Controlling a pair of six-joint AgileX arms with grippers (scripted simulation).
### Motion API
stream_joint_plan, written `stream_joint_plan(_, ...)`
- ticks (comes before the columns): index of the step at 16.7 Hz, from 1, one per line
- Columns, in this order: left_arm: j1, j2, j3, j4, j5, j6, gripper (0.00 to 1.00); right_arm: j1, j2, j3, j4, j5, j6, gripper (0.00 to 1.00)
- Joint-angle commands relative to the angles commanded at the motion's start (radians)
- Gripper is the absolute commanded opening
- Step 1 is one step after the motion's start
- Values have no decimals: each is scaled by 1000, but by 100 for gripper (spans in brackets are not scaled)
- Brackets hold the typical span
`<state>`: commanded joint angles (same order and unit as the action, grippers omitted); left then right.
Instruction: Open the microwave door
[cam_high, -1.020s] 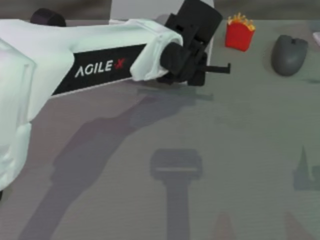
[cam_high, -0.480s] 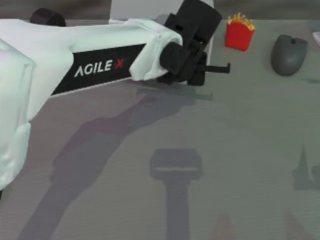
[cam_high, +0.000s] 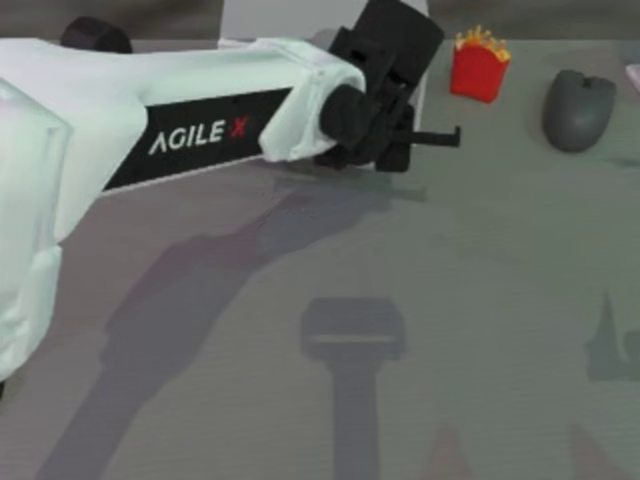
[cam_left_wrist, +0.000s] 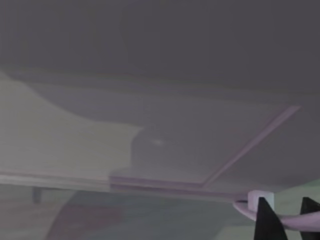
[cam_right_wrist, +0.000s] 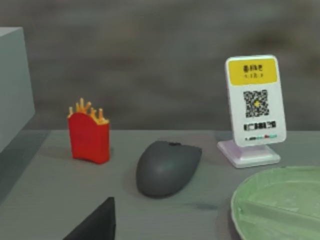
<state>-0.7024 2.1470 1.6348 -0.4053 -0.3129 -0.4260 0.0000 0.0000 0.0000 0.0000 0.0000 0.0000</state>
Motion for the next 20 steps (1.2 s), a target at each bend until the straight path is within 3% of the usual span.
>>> stream_joint_plan(20, 5, -30, -49, 30, 27, 37, 0, 0, 0, 0, 0, 0, 0, 100)
